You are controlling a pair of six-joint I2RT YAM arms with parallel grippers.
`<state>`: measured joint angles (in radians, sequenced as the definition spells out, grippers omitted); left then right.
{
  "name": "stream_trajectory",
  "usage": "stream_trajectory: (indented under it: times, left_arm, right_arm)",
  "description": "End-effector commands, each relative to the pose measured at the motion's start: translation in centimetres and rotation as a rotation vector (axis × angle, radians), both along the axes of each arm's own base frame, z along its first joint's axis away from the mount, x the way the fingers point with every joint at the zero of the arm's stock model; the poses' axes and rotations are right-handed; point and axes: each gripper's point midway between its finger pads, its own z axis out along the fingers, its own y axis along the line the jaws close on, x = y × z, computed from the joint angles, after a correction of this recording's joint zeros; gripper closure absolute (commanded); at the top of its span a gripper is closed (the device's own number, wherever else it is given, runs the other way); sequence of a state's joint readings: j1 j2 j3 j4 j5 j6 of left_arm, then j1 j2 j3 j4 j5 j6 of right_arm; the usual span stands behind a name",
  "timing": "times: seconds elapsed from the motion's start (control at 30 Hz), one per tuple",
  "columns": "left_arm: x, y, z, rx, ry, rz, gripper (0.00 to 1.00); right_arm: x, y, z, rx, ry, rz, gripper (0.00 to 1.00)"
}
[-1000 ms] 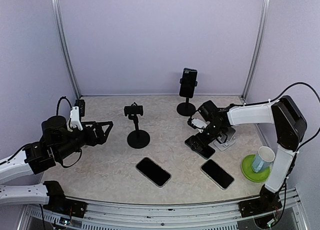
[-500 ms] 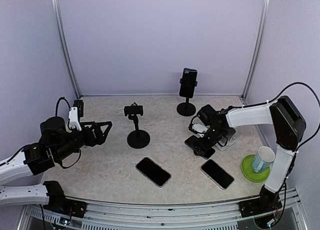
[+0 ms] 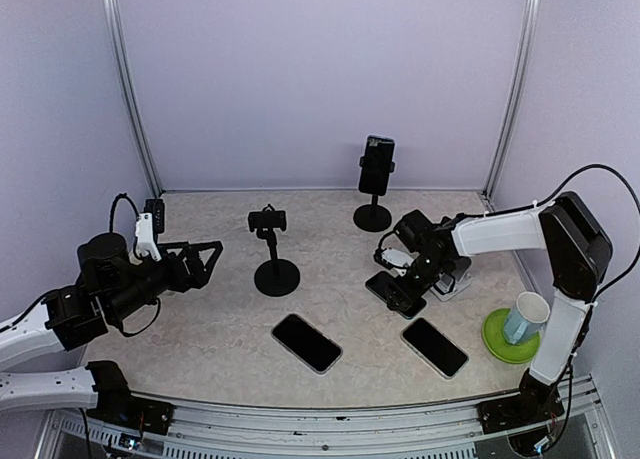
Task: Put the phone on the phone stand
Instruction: Pick up the phone at the center of the board.
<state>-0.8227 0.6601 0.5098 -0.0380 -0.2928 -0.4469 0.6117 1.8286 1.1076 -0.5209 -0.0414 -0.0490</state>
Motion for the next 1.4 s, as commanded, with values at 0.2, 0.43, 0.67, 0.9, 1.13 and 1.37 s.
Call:
stream_trajectory:
  times: [0.2, 0.43, 0.67, 0.9, 1.13, 1.37]
  left_arm:
    - [-0.3, -0.1, -0.4, -0.011, 0.015, -0.010, 0.01]
    - [-0.5, -0.4, -0.3, -0.030, 0.026, -0.025, 0.01]
    - [-0.4, -0.9, -0.7, -0.036, 0.042, -0.039, 0.01]
    - [-0.4, -1.8, -1.0, -0.037, 0.055, -0.064, 0.01]
    - [-0.5, -2.6, -1.6, -0.047, 0.071, -0.091, 0.01]
    - [-0.6, -3.1, -2.5, -0.068, 0.102, -0.103, 0.01]
  right_arm:
    - [-1.0, 1.7, -0.1, -0.008, -0.036, 0.088, 0.48]
    - [-0.5, 3.4, 1.8, 0.022, -0.141, 0.126, 0.49]
    - [-0.3, 4.4, 2.7, 0.022, -0.191, 0.151, 0.50]
    - [-0.5, 5.8, 3.9, 0.046, -0.244, 0.187, 0.51]
    - [-0.8, 7.7, 5.6, 0.077, -0.316, 0.238, 0.52]
    - [-1.9, 9.8, 6.5, 0.094, -0.385, 0.296, 0.53]
